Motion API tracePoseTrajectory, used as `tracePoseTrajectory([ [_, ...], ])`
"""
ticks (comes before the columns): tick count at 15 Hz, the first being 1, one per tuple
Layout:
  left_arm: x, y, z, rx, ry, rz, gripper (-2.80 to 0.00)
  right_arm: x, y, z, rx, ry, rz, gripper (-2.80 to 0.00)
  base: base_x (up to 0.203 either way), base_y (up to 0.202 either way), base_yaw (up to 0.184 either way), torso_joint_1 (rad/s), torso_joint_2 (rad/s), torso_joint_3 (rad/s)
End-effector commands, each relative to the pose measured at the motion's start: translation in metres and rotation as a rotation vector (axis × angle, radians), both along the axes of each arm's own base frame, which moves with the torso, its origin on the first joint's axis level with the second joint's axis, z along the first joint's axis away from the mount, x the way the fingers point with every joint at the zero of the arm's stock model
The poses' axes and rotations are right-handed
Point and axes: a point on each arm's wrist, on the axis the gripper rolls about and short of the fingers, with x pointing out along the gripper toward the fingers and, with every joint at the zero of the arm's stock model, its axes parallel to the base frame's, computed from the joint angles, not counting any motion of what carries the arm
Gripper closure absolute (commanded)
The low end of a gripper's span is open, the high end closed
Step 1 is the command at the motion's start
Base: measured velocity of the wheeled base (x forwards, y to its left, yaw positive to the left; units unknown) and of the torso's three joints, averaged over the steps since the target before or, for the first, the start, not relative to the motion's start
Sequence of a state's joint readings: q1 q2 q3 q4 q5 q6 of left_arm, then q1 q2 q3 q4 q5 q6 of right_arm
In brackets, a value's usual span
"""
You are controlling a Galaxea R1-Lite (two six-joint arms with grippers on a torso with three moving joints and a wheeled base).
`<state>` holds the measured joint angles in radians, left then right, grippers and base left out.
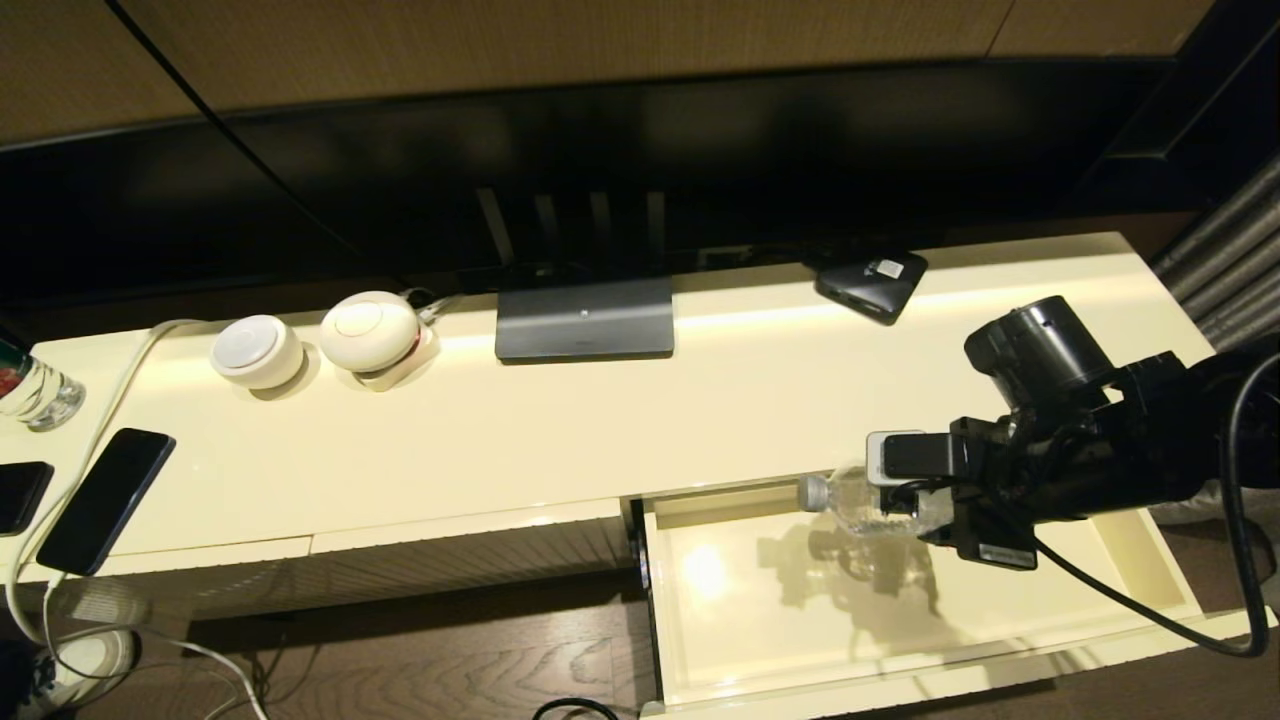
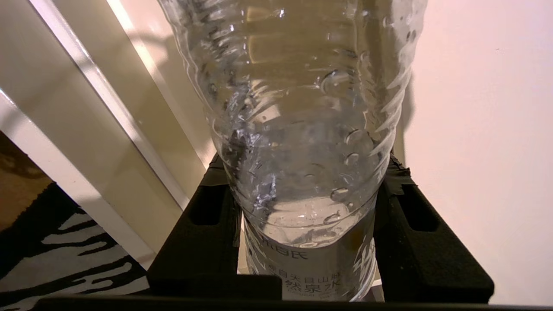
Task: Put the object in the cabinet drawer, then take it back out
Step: Put the mineral water in the drawer
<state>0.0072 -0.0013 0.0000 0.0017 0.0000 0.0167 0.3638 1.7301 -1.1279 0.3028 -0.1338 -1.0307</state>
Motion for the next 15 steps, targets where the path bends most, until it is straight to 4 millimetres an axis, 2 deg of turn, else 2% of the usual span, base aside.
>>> tracePoseTrajectory([
  [1,0.000,0.000,-0.001,0.000,0.004,0.001,0.00,0.011,-0.003,-0.031,-0.017,0.038,-0.010,0.00,0.000,0.000,0.000,0.000,0.00,0.000],
  [3,0.000,0.000,-0.001,0.000,0.004,0.002,0.00,0.021,-0.006,-0.050,-0.024,0.049,-0.018,0.00,0.000,0.000,0.000,0.000,0.00,0.000],
  [7,0.000,0.000,-0.001,0.000,0.004,0.000,0.00,0.040,-0.011,-0.072,-0.046,0.066,-0.022,0.00,0.000,0.000,0.000,0.000,0.00,0.000],
  [11,0.000,0.000,-0.001,0.000,0.004,0.000,0.00,0.059,-0.017,-0.071,-0.077,0.022,0.001,0.00,0.000,0.000,0.000,0.000,0.00,0.000],
  [15,0.000,0.000,-0.001,0.000,0.004,0.000,0.00,0.063,-0.022,-0.075,-0.107,0.029,0.020,0.00,0.000,0.000,0.000,0.000,0.00,0.000],
])
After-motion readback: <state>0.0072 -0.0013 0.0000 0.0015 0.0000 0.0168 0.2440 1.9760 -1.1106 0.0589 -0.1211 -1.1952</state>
